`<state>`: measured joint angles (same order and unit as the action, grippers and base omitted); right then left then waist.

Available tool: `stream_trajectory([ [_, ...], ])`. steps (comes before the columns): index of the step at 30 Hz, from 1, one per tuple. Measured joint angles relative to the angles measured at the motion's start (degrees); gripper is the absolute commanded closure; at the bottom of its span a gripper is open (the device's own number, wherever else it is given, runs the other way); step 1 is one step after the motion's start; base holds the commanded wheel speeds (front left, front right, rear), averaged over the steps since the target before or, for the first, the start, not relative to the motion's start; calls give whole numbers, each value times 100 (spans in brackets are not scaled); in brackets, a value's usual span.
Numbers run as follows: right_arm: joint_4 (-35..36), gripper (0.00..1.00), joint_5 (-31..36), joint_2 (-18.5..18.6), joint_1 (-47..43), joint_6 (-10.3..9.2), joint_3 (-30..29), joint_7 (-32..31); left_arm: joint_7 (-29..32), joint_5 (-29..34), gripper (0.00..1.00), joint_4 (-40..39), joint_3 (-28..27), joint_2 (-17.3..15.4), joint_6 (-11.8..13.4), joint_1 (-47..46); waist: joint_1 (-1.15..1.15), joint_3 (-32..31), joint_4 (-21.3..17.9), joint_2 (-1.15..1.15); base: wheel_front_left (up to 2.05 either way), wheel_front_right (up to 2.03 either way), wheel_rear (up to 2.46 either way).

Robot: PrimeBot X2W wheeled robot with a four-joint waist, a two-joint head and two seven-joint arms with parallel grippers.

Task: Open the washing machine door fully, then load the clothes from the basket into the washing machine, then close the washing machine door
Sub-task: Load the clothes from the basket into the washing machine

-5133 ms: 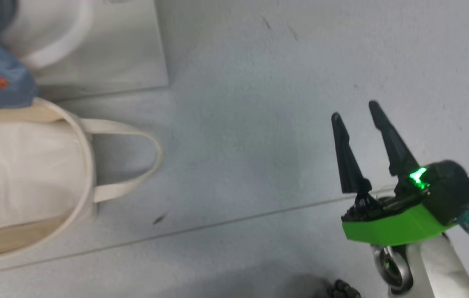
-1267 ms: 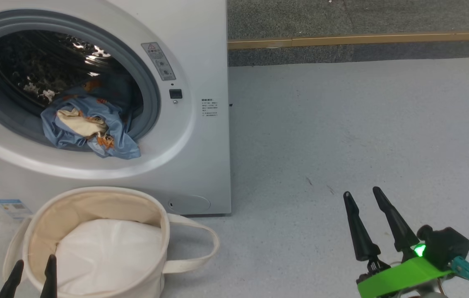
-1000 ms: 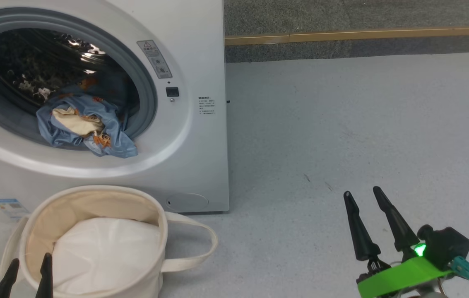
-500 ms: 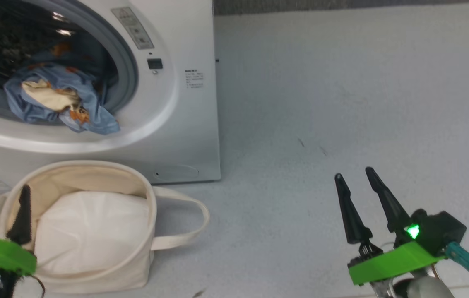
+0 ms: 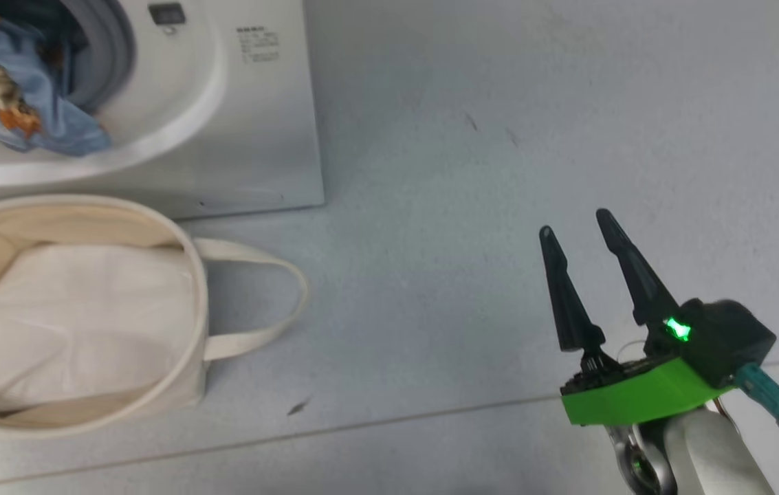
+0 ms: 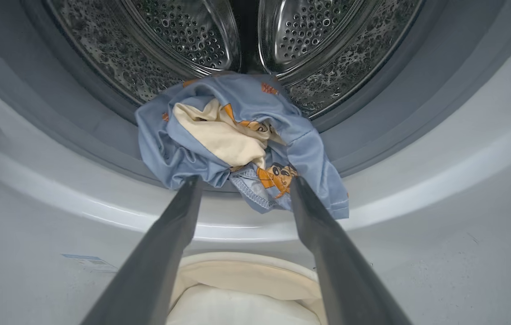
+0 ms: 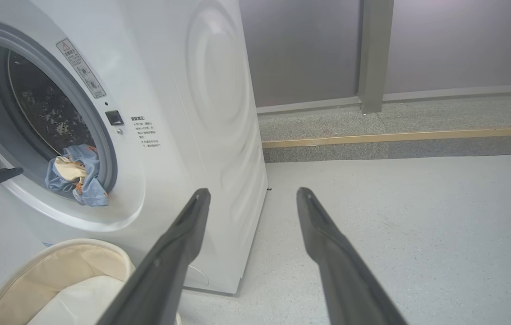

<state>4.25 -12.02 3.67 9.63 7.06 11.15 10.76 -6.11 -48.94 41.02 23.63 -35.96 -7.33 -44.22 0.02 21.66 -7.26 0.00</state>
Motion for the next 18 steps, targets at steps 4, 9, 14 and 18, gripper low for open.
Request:
stream_trajectory([
  [4, 71, 0, 91, -27, 172, 0, 56, 62, -1, 65, 0, 208, 464, -278, -25, -638, 0, 477, -89, 0, 0, 0, 0],
  [9, 158, 0, 75, -34, 281, 0, 48, 178, -26, -191, 0, 464, 835, -453, -25, -1268, 0, 1018, -201, 0, 0, 0, 0],
  [14, 221, 0, 75, -37, 327, 0, 13, 245, -113, -544, 0, 461, 1277, -536, -25, -1734, -1, 1438, -284, 0, 0, 0, 0],
  [18, 285, 0, 77, -40, 357, 0, 14, 253, -189, -648, 0, 666, 1572, -706, -25, -2160, -1, 1721, -303, 0, 0, 0, 0],
])
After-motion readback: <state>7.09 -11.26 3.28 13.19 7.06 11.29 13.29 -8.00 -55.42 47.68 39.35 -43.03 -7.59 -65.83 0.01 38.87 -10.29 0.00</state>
